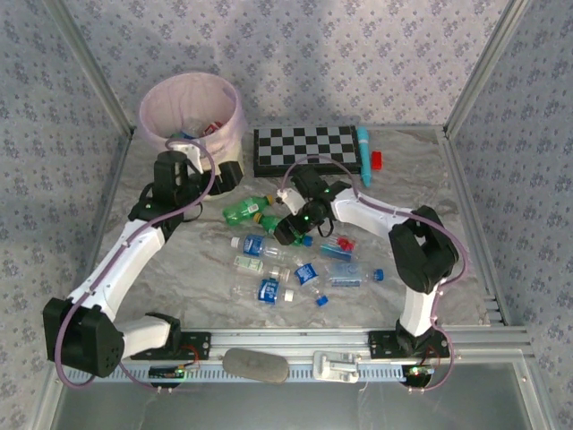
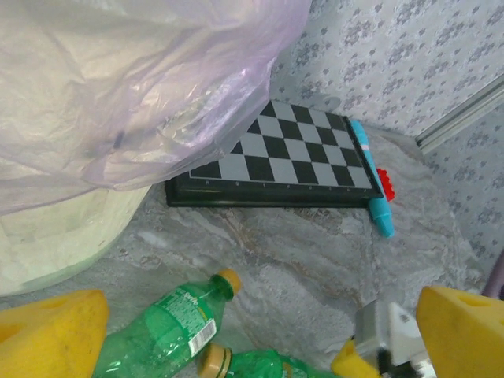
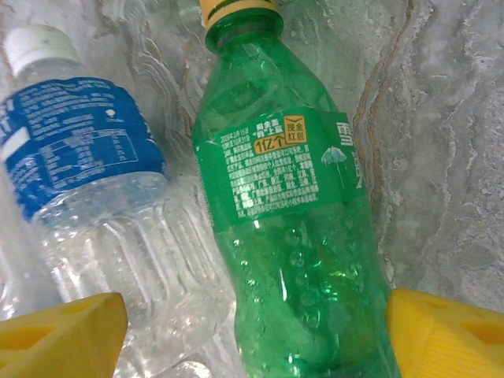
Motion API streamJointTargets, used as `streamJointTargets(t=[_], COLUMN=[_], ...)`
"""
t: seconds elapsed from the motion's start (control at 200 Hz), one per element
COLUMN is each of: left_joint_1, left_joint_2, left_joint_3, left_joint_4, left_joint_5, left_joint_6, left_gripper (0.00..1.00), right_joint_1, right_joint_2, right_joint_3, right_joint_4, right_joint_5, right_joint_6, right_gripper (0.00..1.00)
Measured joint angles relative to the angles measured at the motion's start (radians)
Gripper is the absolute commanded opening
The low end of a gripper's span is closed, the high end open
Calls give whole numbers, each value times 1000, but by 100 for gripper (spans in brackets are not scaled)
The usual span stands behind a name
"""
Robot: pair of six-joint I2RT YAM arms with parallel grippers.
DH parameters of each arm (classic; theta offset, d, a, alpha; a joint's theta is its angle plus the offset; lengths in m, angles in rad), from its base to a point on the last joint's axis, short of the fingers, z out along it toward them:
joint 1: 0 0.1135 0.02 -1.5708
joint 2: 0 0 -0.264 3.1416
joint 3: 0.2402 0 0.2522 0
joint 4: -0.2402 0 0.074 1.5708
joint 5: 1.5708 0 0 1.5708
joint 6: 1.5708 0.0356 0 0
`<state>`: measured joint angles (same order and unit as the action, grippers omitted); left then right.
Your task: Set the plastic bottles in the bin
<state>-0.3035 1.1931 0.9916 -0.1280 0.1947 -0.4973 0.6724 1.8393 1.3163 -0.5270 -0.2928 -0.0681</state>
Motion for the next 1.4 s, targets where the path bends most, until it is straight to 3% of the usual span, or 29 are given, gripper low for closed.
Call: streamJointTargets(t=[0.23,0.565,1.194,1.399], left_joint_1=[0,-1,-44,-53], left_joint_2=[1,0,45,45], left_joint_3=[-21,-81,-82,-82], left_joint_4=[29,56,97,114], left_joint_5=[1,4,23,23], left_joint_6=[-31,-86,-137,-152], left_gripper=[100,100,100,100], right_joint_1=[29,37,53,34], right_joint_2=[44,127,169,61], right_joint_3=[35,94,94,16], right_joint_4=[-31,-48,-40,8], right_joint_5=[109,227,256,233], right_joint_6=[-31,-61,-79,-79], right_gripper=[79,77,53,44])
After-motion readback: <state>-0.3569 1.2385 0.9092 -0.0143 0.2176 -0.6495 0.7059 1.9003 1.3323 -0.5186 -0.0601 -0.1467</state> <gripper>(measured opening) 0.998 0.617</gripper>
